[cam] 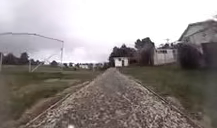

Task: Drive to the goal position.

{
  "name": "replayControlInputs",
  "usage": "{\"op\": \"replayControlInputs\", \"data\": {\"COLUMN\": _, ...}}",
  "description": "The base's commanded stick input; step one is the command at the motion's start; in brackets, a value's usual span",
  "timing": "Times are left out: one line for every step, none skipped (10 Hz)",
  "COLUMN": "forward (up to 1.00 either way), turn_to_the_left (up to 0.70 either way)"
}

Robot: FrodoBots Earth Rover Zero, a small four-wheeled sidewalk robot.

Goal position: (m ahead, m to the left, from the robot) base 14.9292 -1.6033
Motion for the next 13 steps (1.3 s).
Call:
{"op": "replayControlInputs", "data": {"forward": 0.85, "turn_to_the_left": 0.0}}
{"op": "replayControlInputs", "data": {"forward": 0.85, "turn_to_the_left": 0.0}}
{"op": "replayControlInputs", "data": {"forward": 0.85, "turn_to_the_left": 0.0}}
{"op": "replayControlInputs", "data": {"forward": 0.85, "turn_to_the_left": 0.0}}
{"op": "replayControlInputs", "data": {"forward": 0.85, "turn_to_the_left": 0.0}}
{"op": "replayControlInputs", "data": {"forward": 0.85, "turn_to_the_left": 0.0}}
{"op": "replayControlInputs", "data": {"forward": 0.85, "turn_to_the_left": 0.0}}
{"op": "replayControlInputs", "data": {"forward": 0.85, "turn_to_the_left": 0.0}}
{"op": "replayControlInputs", "data": {"forward": 0.85, "turn_to_the_left": 0.0}}
{"op": "replayControlInputs", "data": {"forward": 0.85, "turn_to_the_left": 0.0}}
{"op": "replayControlInputs", "data": {"forward": 0.85, "turn_to_the_left": 0.0}}
{"op": "replayControlInputs", "data": {"forward": 0.85, "turn_to_the_left": 0.0}}
{"op": "replayControlInputs", "data": {"forward": 0.85, "turn_to_the_left": 0.0}}
